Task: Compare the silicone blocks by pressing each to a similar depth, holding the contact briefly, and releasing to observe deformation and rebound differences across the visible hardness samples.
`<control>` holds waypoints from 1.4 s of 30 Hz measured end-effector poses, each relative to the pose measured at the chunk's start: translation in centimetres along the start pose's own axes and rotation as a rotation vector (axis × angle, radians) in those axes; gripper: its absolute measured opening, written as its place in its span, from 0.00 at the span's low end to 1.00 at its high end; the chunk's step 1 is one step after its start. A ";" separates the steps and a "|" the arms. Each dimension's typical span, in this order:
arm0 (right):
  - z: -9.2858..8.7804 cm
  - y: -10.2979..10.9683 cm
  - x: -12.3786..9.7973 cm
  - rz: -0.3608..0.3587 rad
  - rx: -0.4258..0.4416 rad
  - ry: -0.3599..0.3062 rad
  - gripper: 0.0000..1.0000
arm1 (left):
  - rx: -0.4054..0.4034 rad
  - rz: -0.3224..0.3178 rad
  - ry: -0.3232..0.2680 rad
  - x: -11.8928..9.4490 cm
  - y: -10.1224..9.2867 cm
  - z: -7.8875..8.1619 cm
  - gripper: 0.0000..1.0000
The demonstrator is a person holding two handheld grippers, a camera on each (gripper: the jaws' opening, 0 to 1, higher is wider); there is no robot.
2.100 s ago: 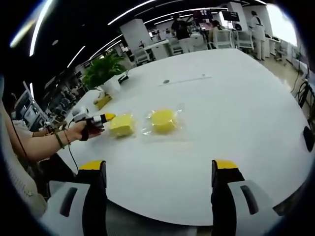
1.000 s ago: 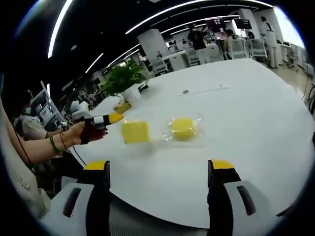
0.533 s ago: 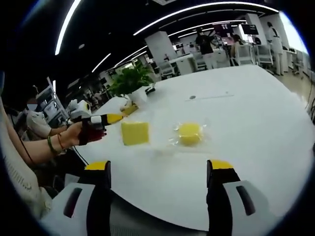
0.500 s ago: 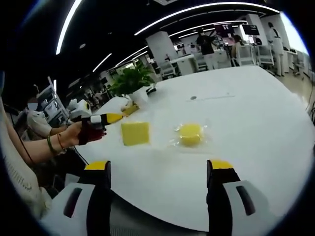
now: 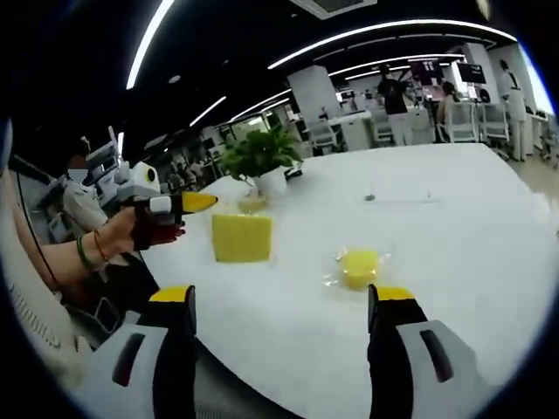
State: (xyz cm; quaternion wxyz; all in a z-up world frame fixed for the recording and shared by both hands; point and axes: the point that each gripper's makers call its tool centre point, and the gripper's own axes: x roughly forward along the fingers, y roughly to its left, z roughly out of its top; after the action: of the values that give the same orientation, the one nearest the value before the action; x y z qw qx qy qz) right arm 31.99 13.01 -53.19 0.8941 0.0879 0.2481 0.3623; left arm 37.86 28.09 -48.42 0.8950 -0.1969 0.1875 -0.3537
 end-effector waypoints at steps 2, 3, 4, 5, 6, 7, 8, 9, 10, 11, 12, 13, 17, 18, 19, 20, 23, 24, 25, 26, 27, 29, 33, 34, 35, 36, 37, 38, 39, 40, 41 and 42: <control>0.7 0.3 0.3 0.017 -0.024 -0.003 0.76 | 0.022 -0.012 0.005 -0.1 -0.6 0.2 0.00; 1.1 0.5 0.4 0.030 -0.039 -0.005 0.76 | 0.039 -0.016 0.003 -0.1 -1.0 0.5 0.00; 1.5 0.6 0.6 0.036 -0.049 -0.007 0.76 | 0.047 -0.028 0.009 -0.2 -1.6 0.7 0.00; 2.0 0.8 0.8 0.048 -0.065 -0.011 0.76 | 0.058 -0.033 0.008 -0.2 -1.9 0.8 0.00; 2.4 0.9 0.9 0.056 -0.077 -0.015 0.76 | 0.071 -0.040 0.004 -0.2 -2.2 1.0 0.00; 2.9 1.1 1.1 0.062 -0.089 -0.020 0.76 | 0.074 -0.054 0.011 -0.2 -2.8 1.2 0.00; 3.5 1.3 1.2 0.069 -0.103 -0.031 0.76 | 0.084 -0.059 0.007 -0.2 -3.1 1.3 0.00; 4.1 1.6 1.3 0.081 -0.116 -0.050 0.76 | 0.096 -0.067 0.008 -0.2 -3.5 1.6 0.00; 4.7 1.8 1.3 0.093 -0.117 -0.065 0.76 | 0.099 -0.073 0.011 -0.3 -3.8 1.6 0.00; 5.5 2.3 1.4 0.116 -0.106 -0.086 0.76 | 0.114 -0.074 0.007 -0.3 -4.2 1.9 0.00; 6.0 2.6 1.5 0.132 -0.103 -0.098 0.76 | 0.107 -0.086 0.007 -0.3 -4.6 2.1 0.00; 6.4 2.7 1.5 0.141 -0.107 -0.106 0.77 | 0.094 -0.106 0.002 -0.4 -5.2 2.4 0.00; 7.5 3.0 2.3 0.166 -0.147 -0.103 0.80 | 0.061 -0.137 -0.040 -0.8 -6.6 3.9 0.00; 7.8 3.2 2.5 0.177 -0.157 -0.104 0.81 | 0.064 -0.144 -0.040 -0.9 -6.9 4.1 0.00; 7.9 3.3 2.7 0.183 -0.161 -0.104 0.82 | 0.070 -0.158 -0.043 -0.9 -7.3 4.4 0.00; 8.1 3.5 3.0 0.199 -0.170 -0.100 0.83 | 0.082 -0.162 -0.044 -1.0 -7.6 4.6 0.00; 8.4 4.1 3.7 0.230 -0.196 -0.090 0.85 | 0.146 -0.173 -0.015 -1.1 -8.3 4.7 0.00; 8.4 4.3 4.0 0.241 -0.202 -0.086 0.86 | 0.165 -0.180 -0.007 -1.2 -8.6 4.7 0.00; 8.5 4.5 4.2 0.254 -0.204 -0.084 0.86 | 0.167 -0.185 -0.006 -1.2 -8.7 4.7 0.00; 8.5 4.7 4.4 0.265 -0.205 -0.082 0.86 | 0.174 -0.195 0.002 -1.3 -8.9 4.7 0.00; 8.5 5.0 4.8 0.286 -0.209 -0.075 0.86 | 0.187 -0.201 0.001 -1.3 -9.1 4.8 0.00; 8.4 5.6 5.2 0.327 -0.213 -0.070 0.86 | 0.203 -0.224 0.010 -1.3 -9.4 4.8 0.00; 7.8 6.6 6.1 0.400 -0.277 -0.026 0.85 | 0.256 -0.276 0.034 -1.1 -10.3 4.7 0.00; 7.7 6.8 6.3 0.413 -0.290 -0.018 0.84 | 0.265 -0.294 0.046 -1.0 -10.6 4.6 0.00; 7.4 7.1 6.4 0.439 -0.311 0.005 0.82 | 0.274 -0.296 0.049 -0.9 -10.6 4.7 0.00; 7.2 7.1 6.5 0.445 -0.316 0.018 0.80 | 0.284 -0.309 0.072 -0.7 -10.7 4.5 0.00; 7.0 7.2 6.7 0.456 -0.333 0.035 0.79 | 0.295 -0.325 0.088 -0.7 -10.9 4.3 0.00; 6.9 7.3 6.7 0.468 -0.352 0.045 0.77 | 0.318 -0.330 0.096 -0.5 -10.9 4.3 0.00; 6.6 7.4 6.7 0.481 -0.373 0.059 0.76 | 0.330 -0.331 0.110 -0.4 -10.8 4.2 0.00; 6.3 7.5 6.7 0.490 -0.400 0.084 0.75 | 0.356 -0.333 0.123 -0.1 -10.7 4.1 0.00; 6.1 7.5 6.7 0.496 -0.421 0.096 0.74 | 0.369 -0.331 0.133 0.0 -10.6 4.0 0.00; 5.9 7.4 6.8 0.500 -0.453 0.112 0.72 | 0.380 -0.334 0.149 0.2 -10.4 3.9 0.00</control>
State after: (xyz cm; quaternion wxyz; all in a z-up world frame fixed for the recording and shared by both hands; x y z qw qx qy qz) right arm 34.64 23.20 -48.19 0.7594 -0.0750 0.1809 0.6204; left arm 34.04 21.79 -40.05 0.8289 -0.0268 0.1478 -0.5388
